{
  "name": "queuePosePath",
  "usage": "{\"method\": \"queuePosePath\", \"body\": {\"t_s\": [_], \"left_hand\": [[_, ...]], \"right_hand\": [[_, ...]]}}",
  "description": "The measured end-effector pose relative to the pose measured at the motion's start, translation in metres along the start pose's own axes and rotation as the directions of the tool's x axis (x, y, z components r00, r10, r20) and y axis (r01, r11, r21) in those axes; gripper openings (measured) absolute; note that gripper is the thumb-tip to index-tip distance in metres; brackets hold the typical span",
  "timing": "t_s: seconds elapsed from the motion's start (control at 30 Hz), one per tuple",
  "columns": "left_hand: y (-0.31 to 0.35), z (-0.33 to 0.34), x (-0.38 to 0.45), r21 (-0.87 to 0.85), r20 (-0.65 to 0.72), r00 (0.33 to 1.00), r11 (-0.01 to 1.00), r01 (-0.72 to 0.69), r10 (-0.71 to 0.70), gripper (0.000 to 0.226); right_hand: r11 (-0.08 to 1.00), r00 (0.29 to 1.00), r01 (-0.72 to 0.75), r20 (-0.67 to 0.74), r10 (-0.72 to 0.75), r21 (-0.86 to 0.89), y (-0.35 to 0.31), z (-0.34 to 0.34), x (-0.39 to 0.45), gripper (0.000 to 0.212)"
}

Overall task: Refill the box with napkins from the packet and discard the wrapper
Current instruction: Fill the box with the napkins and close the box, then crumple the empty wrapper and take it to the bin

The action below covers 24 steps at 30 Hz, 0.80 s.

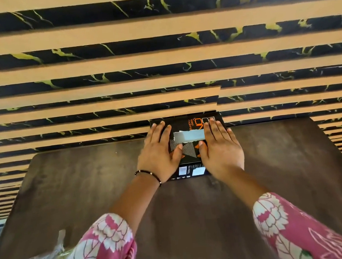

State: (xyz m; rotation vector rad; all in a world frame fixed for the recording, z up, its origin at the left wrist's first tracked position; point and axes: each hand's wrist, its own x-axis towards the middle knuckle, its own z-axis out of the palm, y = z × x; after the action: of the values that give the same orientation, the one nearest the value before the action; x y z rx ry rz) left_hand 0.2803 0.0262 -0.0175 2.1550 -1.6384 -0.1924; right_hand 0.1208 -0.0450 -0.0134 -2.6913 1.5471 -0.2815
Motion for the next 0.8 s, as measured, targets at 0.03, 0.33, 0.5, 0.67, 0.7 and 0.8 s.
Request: {"method": "queuePosePath", "body": {"t_s": [0.03, 0.33, 0.5, 0.67, 0.7, 0.8], "left_hand": [[-0.002, -0.001, 0.004, 0.009, -0.002, 1.000, 1.000, -0.010, 0.010, 0.072], [0.007, -0.010, 0.005, 0.137, 0.065, 0.994, 0.987, 0.080, -0.089, 0.066], [0.028, -0.044, -0.041, 0.080, -0.047, 0.987, 0.984, 0.159, -0.155, 0.072], [0.022, -0.046, -0.163, -0.006, -0.075, 0.928, 0.931, 0.365, -0.364, 0.079], [0.015, -0.040, -0.192, 0.002, -0.048, 0.894, 0.895, 0.445, -0.445, 0.082], [-0.004, -0.029, -0.256, 0.110, 0.074, 0.767, 0.770, 0.629, -0.637, 0.091]], "right_hand": [[1.000, 1.000, 0.001, -0.009, -0.001, 0.008, -0.001, 0.001, 0.004, 0.073], [0.963, 0.990, -0.066, 0.139, 0.029, 0.263, 0.002, -0.013, 0.014, 0.058], [0.693, 0.992, -0.091, 0.126, 0.000, 0.715, 0.010, -0.061, -0.026, 0.055], [0.546, 0.975, -0.163, 0.217, -0.036, 0.822, -0.006, -0.038, -0.143, 0.049], [0.537, 0.964, -0.196, 0.262, -0.048, 0.820, -0.010, -0.032, -0.169, 0.049], [0.520, 0.933, -0.237, 0.341, -0.113, 0.821, -0.017, -0.024, -0.232, 0.049]]}}
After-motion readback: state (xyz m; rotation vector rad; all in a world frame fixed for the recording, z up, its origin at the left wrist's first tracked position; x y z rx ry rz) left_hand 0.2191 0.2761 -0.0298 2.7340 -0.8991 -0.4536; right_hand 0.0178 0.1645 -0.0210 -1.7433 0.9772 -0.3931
